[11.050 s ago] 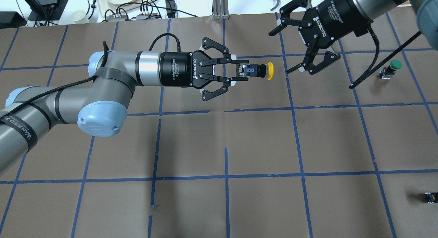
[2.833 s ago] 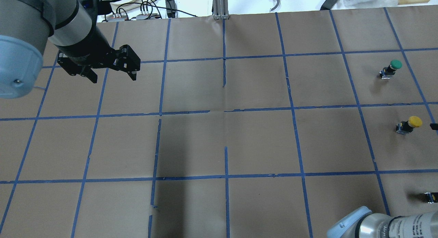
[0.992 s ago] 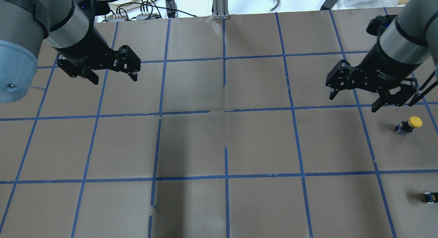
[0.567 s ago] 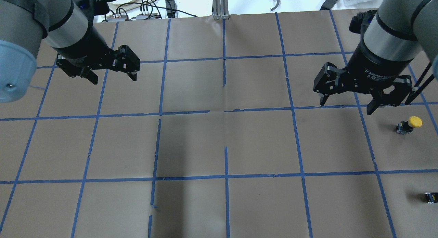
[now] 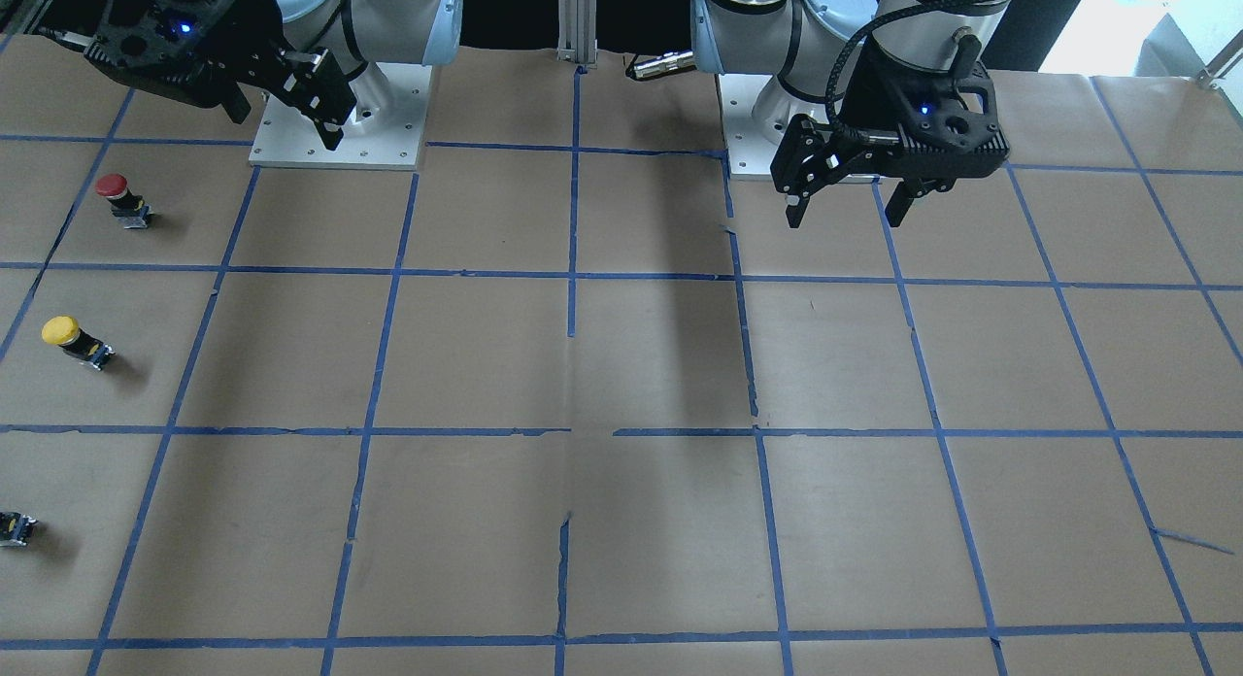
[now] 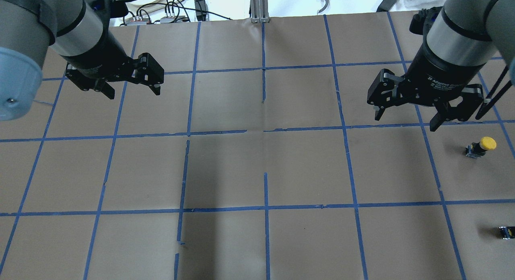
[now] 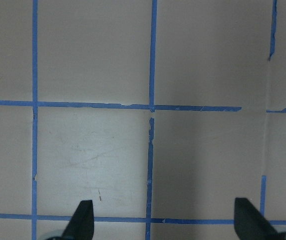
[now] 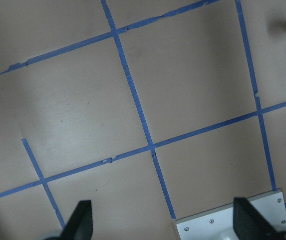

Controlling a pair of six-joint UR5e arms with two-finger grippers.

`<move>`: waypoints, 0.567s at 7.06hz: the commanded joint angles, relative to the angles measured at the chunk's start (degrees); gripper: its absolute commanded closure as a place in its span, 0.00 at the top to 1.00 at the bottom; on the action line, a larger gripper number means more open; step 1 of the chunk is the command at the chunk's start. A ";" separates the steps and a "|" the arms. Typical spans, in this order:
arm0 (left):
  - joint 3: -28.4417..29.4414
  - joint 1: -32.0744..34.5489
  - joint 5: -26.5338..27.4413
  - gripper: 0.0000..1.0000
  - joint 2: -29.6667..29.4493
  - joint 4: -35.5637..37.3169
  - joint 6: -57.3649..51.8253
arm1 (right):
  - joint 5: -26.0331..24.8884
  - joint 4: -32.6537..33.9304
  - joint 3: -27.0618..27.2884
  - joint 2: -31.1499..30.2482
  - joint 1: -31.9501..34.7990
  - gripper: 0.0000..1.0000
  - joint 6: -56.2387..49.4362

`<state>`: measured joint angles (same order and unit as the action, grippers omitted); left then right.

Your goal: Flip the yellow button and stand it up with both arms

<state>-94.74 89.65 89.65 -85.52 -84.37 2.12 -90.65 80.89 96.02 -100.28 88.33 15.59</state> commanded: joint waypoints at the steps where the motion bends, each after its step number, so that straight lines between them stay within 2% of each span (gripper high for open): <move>1: 0.00 0.00 0.00 1.00 0.00 0.00 -0.02 | 0.12 -0.30 0.05 -0.09 0.18 1.00 -0.03; 4: 0.00 0.00 0.00 1.00 0.09 0.00 -0.02 | -0.06 -0.73 0.14 0.17 0.27 1.00 0.06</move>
<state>-94.75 89.65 89.65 -85.49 -84.37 2.11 -90.63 80.42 96.14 -100.17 88.55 15.62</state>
